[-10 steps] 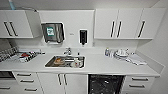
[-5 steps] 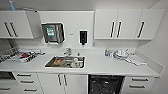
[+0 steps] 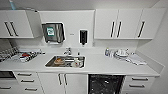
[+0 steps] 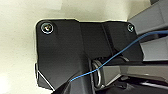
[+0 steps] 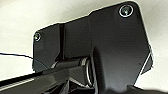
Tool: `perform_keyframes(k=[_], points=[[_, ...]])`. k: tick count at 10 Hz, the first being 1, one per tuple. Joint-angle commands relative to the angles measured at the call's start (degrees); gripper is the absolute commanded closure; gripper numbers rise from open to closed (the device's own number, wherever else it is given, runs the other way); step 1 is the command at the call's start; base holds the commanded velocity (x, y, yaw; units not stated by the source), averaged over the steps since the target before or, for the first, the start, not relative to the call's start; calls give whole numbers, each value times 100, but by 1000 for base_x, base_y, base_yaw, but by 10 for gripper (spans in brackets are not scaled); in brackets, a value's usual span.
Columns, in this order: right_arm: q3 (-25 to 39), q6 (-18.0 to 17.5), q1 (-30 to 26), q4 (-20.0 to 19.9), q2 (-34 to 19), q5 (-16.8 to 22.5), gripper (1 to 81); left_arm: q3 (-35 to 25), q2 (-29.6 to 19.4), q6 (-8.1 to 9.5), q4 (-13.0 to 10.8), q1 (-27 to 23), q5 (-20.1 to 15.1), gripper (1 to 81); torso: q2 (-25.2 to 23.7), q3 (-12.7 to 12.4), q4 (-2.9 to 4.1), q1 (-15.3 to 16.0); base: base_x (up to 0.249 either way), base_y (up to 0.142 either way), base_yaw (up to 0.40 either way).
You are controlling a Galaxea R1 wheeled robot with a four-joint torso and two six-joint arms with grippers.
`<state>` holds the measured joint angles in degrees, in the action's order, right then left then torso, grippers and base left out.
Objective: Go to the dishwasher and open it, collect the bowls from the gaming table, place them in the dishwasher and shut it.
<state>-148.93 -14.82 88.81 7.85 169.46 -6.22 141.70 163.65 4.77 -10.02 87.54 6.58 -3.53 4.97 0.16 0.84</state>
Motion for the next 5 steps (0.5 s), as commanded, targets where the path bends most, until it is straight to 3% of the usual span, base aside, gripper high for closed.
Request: perform_keyframes(k=[1, 3, 5], points=[[14, 15, -183, 85, 20, 297, 10, 156, 2, -2, -70, -180, -280, 10, 0, 0, 0, 0, 0, 0, 0], [14, 15, -174, 85, 11, 297, 10, 209, 19, -2, -70, -180, -280, 10, -9, -4, 0, -19, 0, 0, 0], [14, 15, -166, 76, 11, 297, 10, 209, 19, -2, -70, -180, -280, 10, -4, -4, 0, -17, 0, 0, 140]])
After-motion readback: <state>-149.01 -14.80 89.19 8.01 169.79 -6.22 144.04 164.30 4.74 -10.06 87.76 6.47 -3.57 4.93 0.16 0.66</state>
